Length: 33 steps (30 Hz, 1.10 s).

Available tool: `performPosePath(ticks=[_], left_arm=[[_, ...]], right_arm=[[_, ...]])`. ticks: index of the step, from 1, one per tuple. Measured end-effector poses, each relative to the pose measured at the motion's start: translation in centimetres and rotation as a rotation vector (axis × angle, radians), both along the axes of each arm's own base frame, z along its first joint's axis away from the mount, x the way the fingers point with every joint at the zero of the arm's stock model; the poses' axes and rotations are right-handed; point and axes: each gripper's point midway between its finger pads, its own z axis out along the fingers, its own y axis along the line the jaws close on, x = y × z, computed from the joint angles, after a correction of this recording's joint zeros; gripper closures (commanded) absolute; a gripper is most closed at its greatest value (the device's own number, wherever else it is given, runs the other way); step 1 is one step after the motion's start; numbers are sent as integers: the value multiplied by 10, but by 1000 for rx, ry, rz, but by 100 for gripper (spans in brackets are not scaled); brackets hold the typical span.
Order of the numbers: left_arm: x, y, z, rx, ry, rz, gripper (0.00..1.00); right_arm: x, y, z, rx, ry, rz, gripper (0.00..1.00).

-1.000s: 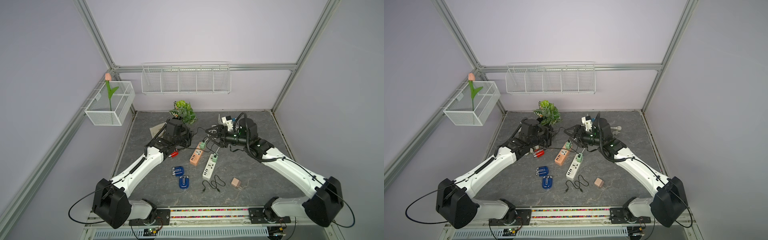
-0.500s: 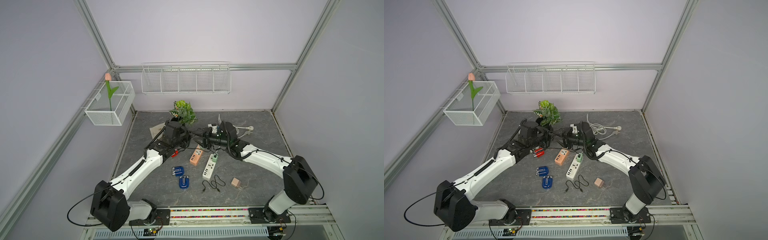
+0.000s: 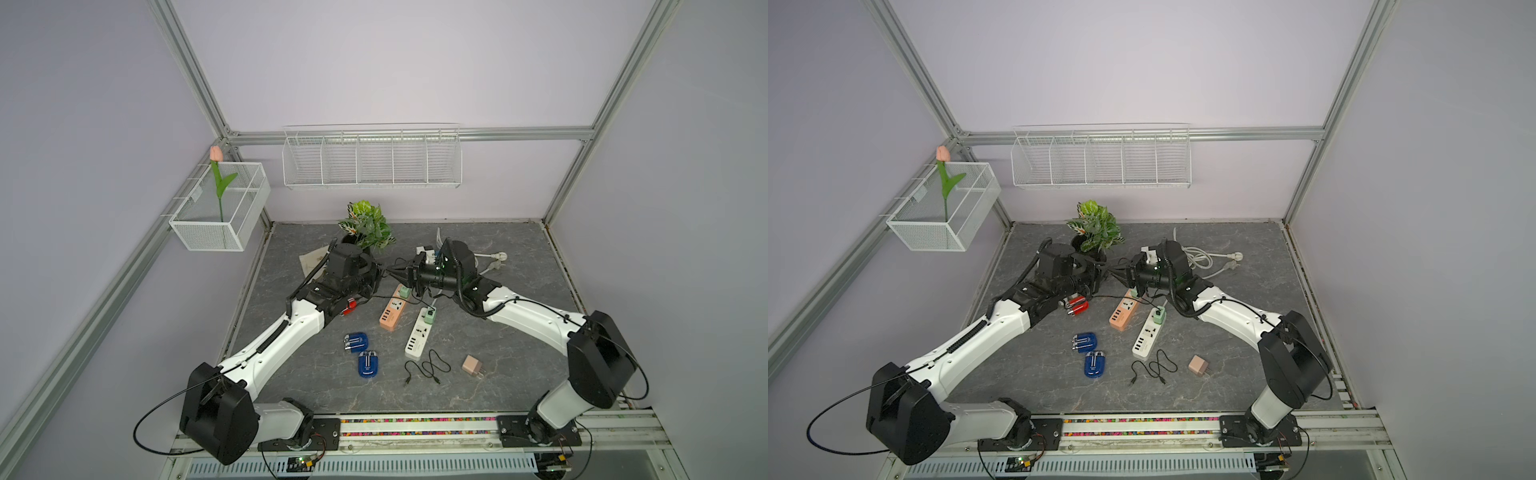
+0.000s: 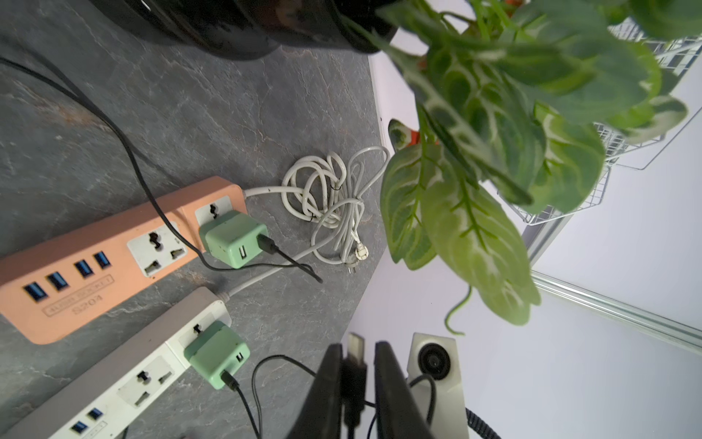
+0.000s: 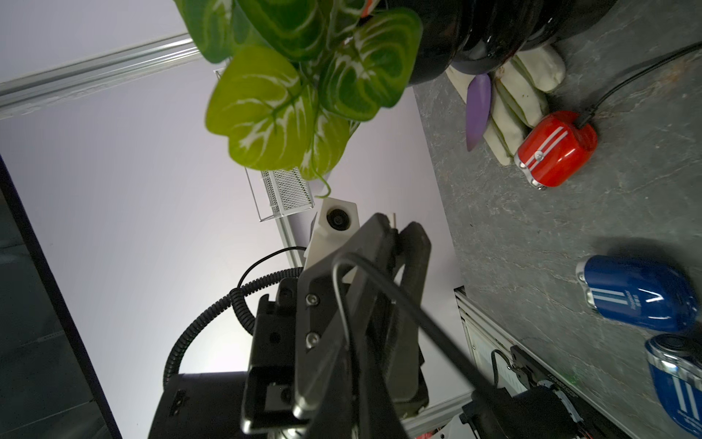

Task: Charge the electric shaver
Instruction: Pick up the charging cable from the center of the board.

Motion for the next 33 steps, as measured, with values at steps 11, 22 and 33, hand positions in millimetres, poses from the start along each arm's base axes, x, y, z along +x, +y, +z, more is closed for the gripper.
performPosePath(ticks=[11, 22, 33], left_arm=[[-10, 5, -4, -36, 55, -110, 53], [-36, -22, -46, -196, 280, -217, 52], [-36, -31, -44, -303, 323, -188, 54]], right_arm=[[-16, -24, 12, 18, -68, 133, 93], [-16, -27, 23, 78, -123, 178, 93], [-14, -23, 19, 102, -129, 200, 93]])
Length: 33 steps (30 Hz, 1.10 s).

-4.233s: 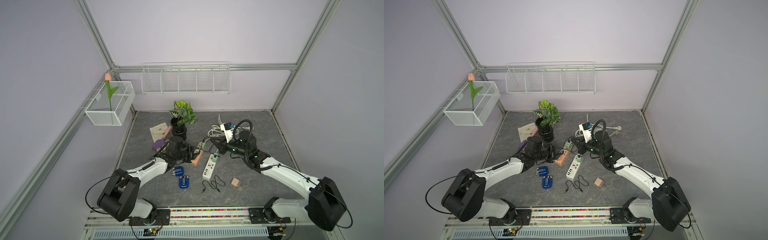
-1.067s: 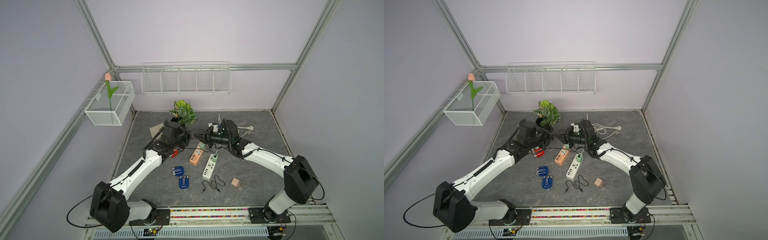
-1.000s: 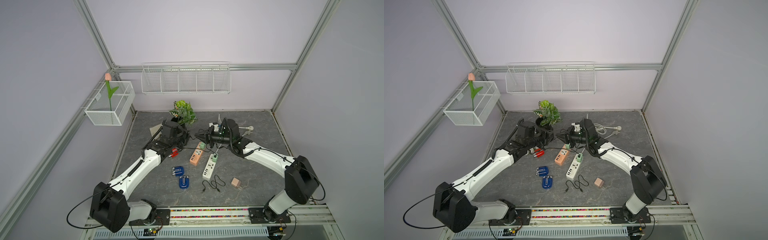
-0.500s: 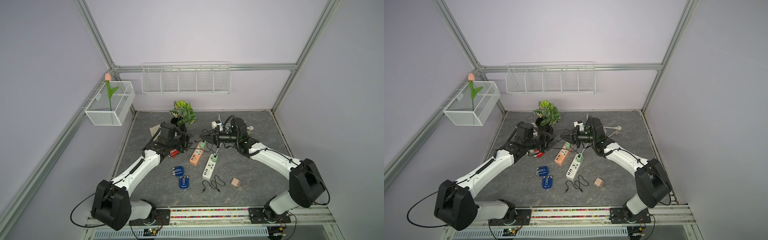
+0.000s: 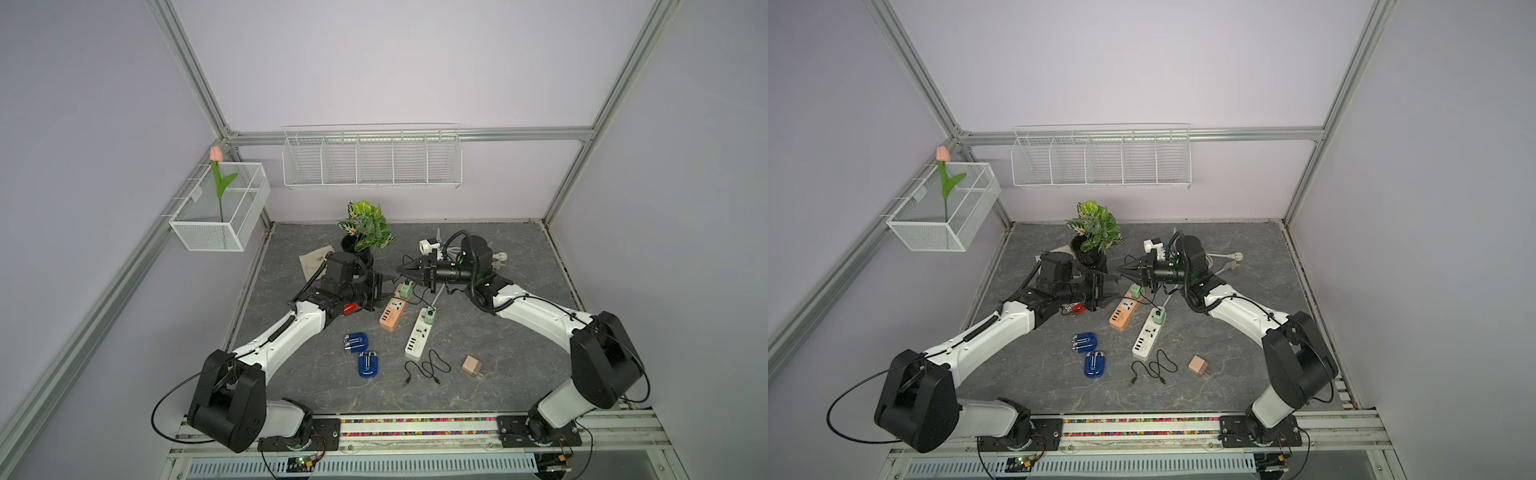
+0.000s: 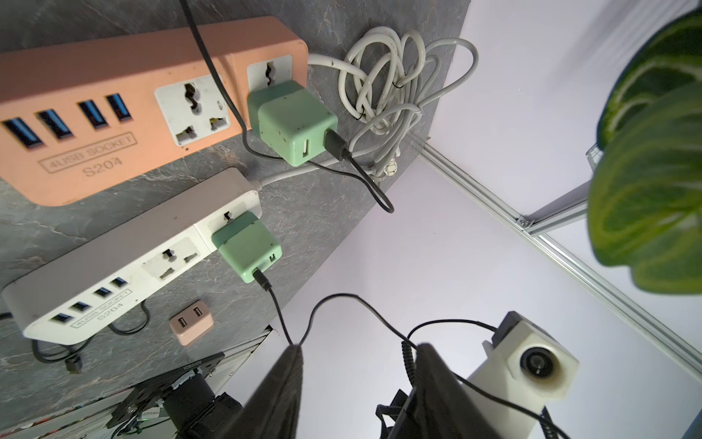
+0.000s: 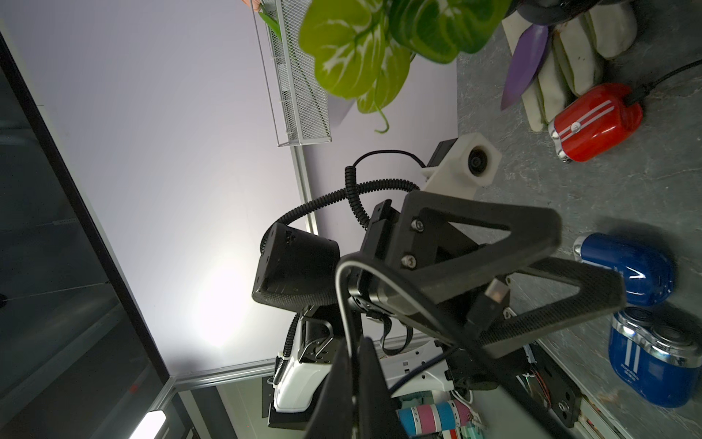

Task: Charge the electric shaver
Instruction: Pick up the charging cable from the center of the board.

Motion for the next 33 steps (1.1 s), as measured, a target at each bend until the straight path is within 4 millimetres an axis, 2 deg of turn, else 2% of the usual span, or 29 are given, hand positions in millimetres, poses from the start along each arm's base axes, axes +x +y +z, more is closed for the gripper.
performPosePath(ticks=[4, 8, 17, 26, 29, 31, 33], left_arm=[[0, -1, 1, -15, 10, 7, 60], [1, -2, 2, -24, 16, 12, 61], [3, -2, 5, -40, 15, 26, 86], [4, 1, 8, -35, 0, 46, 94], [5, 3, 9, -28, -5, 58, 100], [5, 4, 9, -23, -6, 65, 100], [6, 6, 7, -10, -6, 75, 100]], right_arm=[[-1, -1, -7, -7, 10, 0, 93], [0, 0, -9, -4, 11, -1, 93], [1, -1, -16, 15, 25, -8, 93], [7, -9, -22, 19, 41, -34, 93], [8, -12, -27, 13, 50, -41, 93], [8, -12, -29, 9, 55, -43, 87], [7, -13, -34, -4, 65, -43, 70]])
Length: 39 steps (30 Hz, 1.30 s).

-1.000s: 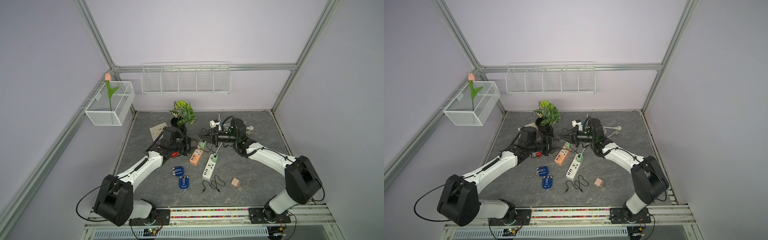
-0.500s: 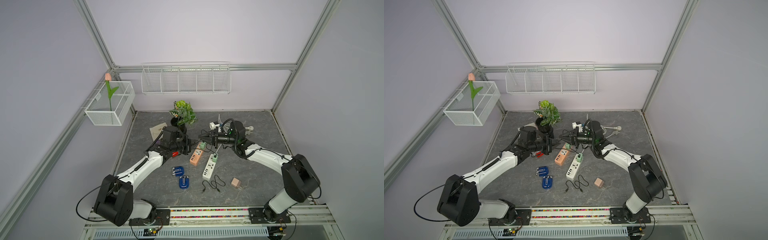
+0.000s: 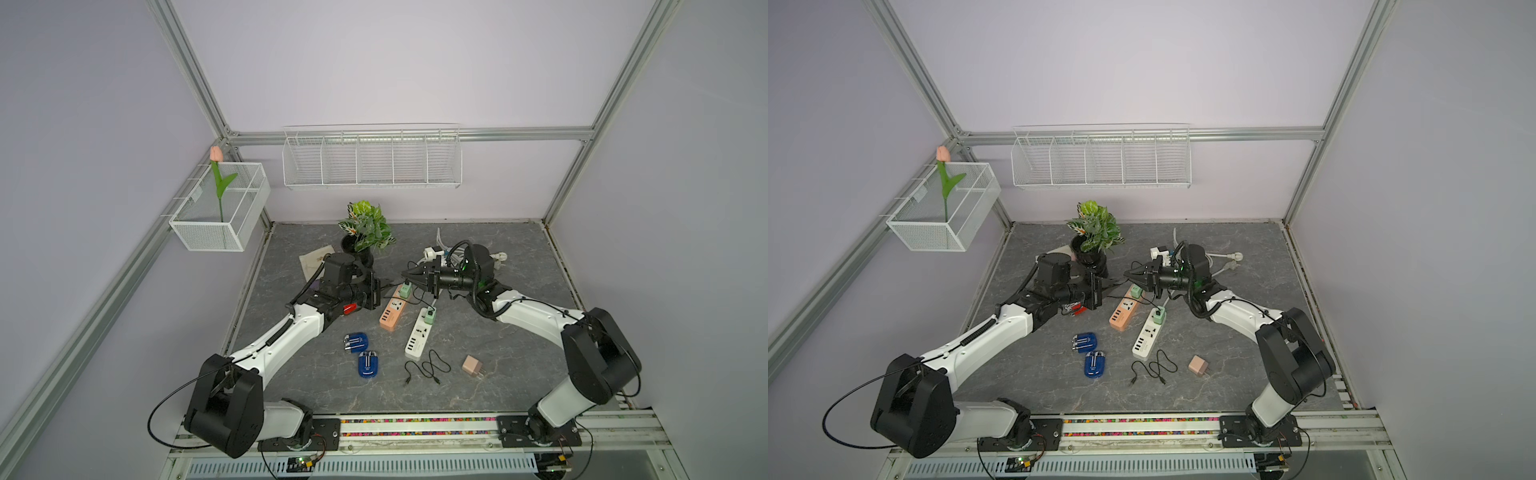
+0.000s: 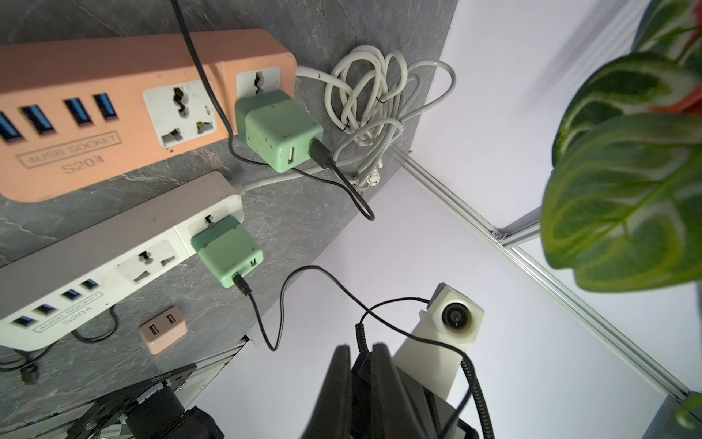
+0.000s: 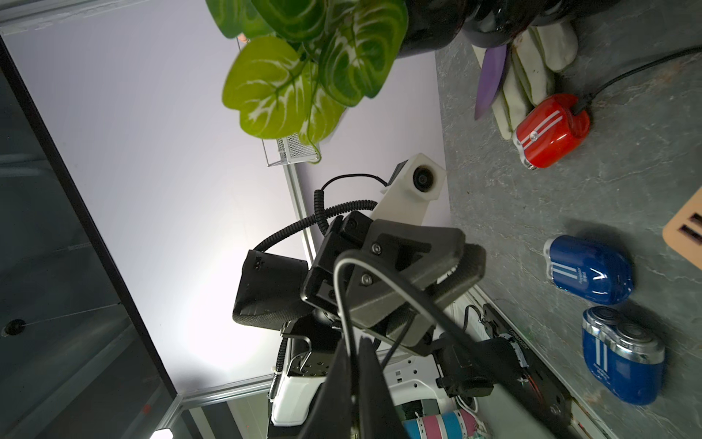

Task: Charge the electric shaver
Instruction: Pick up the charging cable from the center of the board.

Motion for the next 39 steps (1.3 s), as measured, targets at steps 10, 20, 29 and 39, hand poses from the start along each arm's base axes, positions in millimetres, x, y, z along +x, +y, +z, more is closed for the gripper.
performPosePath(ticks=[10, 20, 29, 39], left_arm=[[22, 4, 29, 95, -124, 37, 100], [16, 2, 17, 195, -116, 16, 100], [13, -1, 17, 219, -128, 3, 100], [10, -1, 16, 227, -123, -4, 100]], right_arm=[[-20, 9, -3, -80, 39, 41, 35], [-19, 19, 4, -139, 32, 20, 42], [-18, 27, -2, -160, 47, 11, 73], [-16, 27, -7, -177, 52, -3, 86]])
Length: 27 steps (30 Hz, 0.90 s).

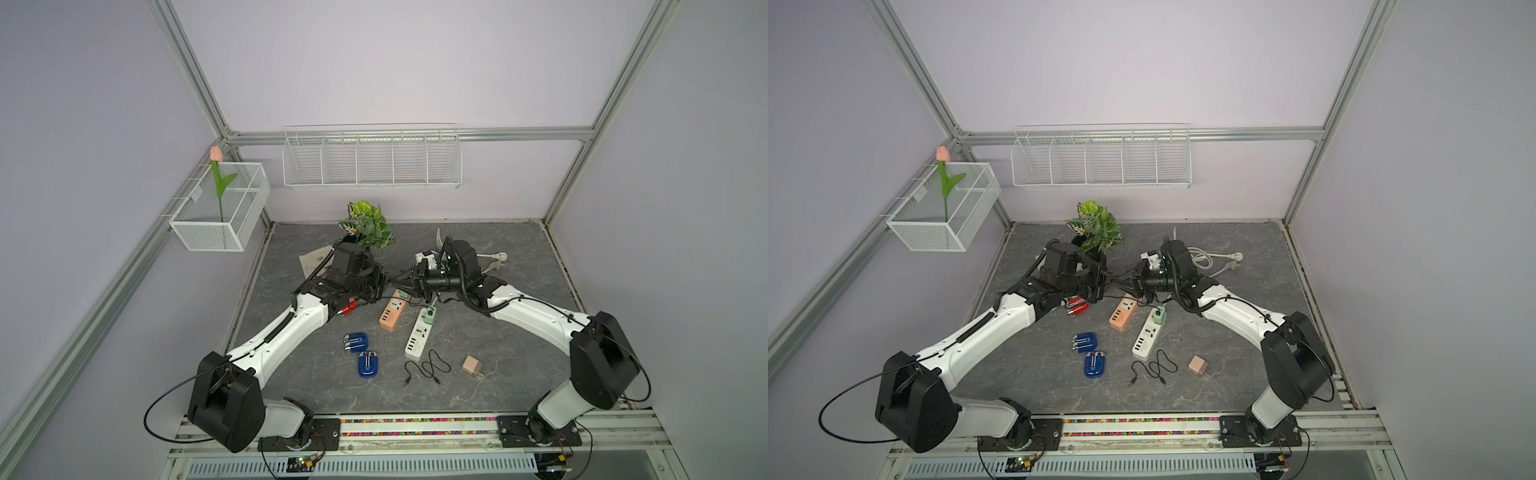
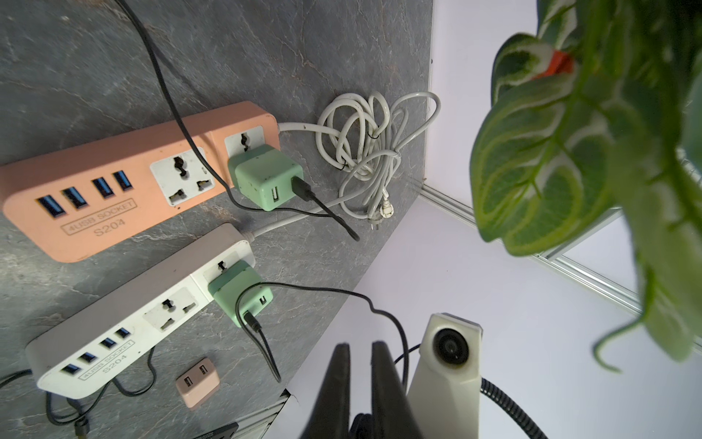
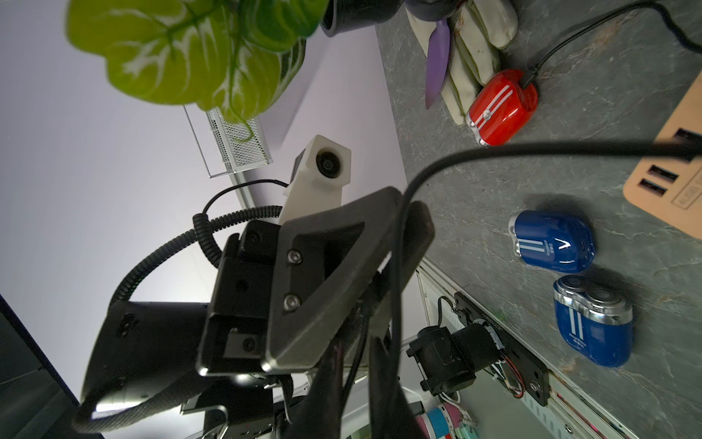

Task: Charge the electric shaver
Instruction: Pick up the charging cable from the center of the board.

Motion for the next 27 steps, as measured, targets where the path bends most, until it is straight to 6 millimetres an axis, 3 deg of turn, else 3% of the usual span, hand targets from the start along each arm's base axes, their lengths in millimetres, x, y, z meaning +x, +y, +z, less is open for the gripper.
performPosePath(ticks=[5, 12, 16, 22, 27], left_arm=[[-2, 0, -1, 7, 6, 1, 100], [-2, 2, -1, 22, 3, 0, 100], [-3, 2, 3, 24, -12, -7, 79], [3, 7, 14, 15, -68, -21, 56], [13, 14, 29, -8, -192, -40, 52]], right_arm=[[1, -1, -4, -23, -10, 6, 93], [2, -2, -5, -54, -36, 24, 93], [2, -4, -4, -49, -36, 34, 93], [11, -12, 0, -15, 3, 0, 93], [13, -17, -1, 52, 67, -23, 93]])
